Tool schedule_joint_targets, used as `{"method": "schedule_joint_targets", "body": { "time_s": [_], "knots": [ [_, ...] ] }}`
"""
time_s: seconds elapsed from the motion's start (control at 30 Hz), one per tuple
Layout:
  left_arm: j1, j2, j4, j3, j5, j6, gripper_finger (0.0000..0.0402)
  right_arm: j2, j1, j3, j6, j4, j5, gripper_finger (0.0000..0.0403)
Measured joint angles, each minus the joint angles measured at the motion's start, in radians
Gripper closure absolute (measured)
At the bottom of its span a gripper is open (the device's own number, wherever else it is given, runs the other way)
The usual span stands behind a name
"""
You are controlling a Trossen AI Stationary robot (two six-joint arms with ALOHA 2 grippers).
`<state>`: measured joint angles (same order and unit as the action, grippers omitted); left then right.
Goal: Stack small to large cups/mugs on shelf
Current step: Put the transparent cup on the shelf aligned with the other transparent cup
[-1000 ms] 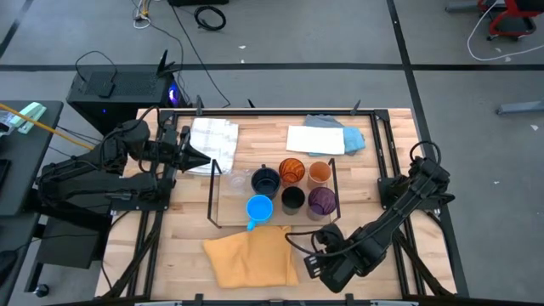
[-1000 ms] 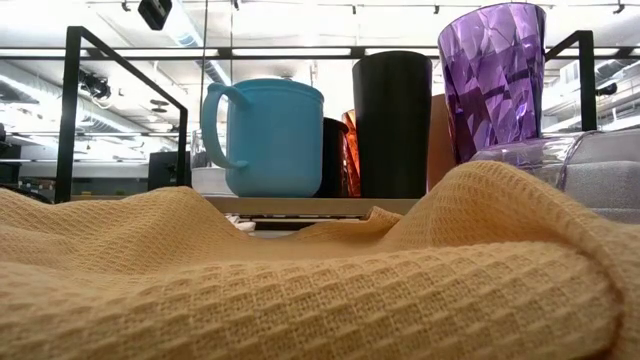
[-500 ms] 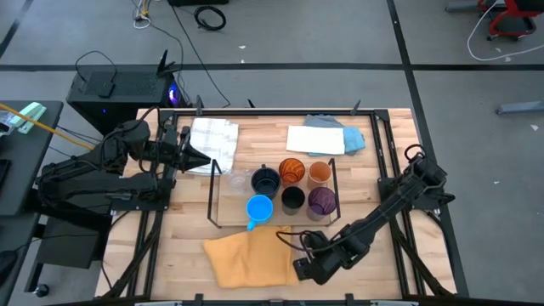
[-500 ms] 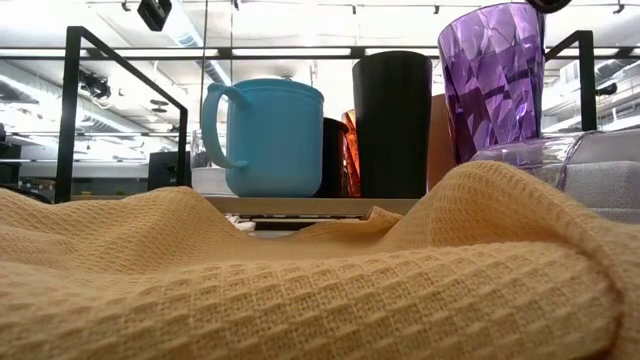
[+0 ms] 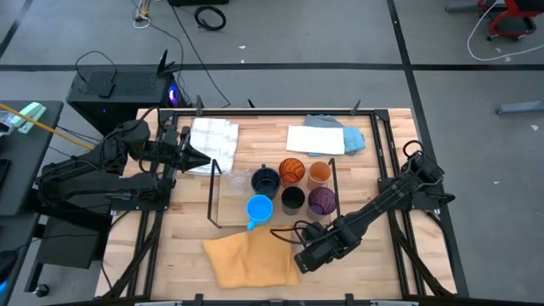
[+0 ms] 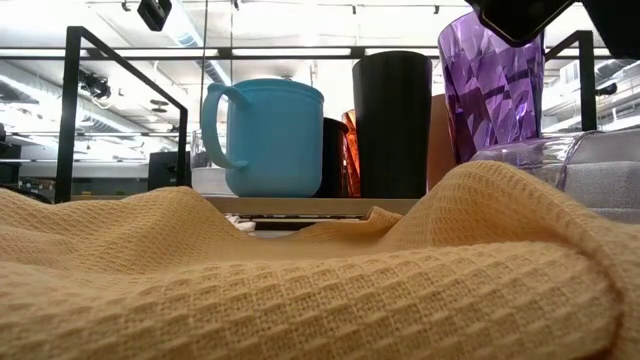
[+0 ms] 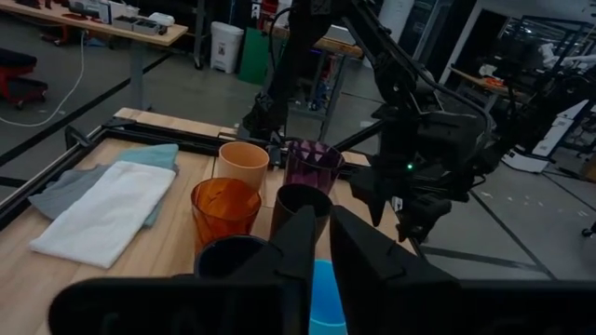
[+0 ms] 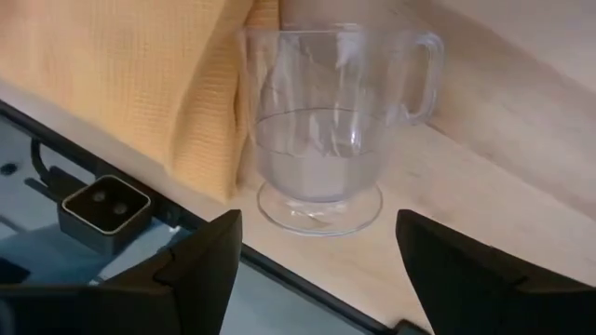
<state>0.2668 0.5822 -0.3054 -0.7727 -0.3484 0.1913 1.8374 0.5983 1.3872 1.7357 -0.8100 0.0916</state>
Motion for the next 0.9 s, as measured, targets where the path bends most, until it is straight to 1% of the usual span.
{"method": "schedule_joint_targets", "body": {
  "time_s": [0.3,0.4,0.57,0.67,0.9],
  "knots": [
    [0.000,0.000,0.000,0.000,0.000,-0.002,0.0362,0.000,-0.007,0.000,-0.016,0.007,-0.022,0.0119],
    [0.000,0.000,0.000,0.000,0.000,-0.002,0.0358,0.000,-0.008,0.000,-0.064,0.050,-0.057,0.0124],
    [0.000,0.000,0.000,0.000,0.000,-0.004,0.0354,0.000,-0.007,0.000,-0.054,0.087,-0.143,0.0127],
    [0.000,0.000,0.000,0.000,0.000,-0.003,0.0355,0.000,-0.010,0.000,-0.046,0.079,-0.162,0.0127],
    [0.000,0.000,-0.001,0.000,0.000,-0.001,0.0362,0.000,-0.014,0.000,-0.035,-0.013,-0.162,0.0131]
  ]
}}
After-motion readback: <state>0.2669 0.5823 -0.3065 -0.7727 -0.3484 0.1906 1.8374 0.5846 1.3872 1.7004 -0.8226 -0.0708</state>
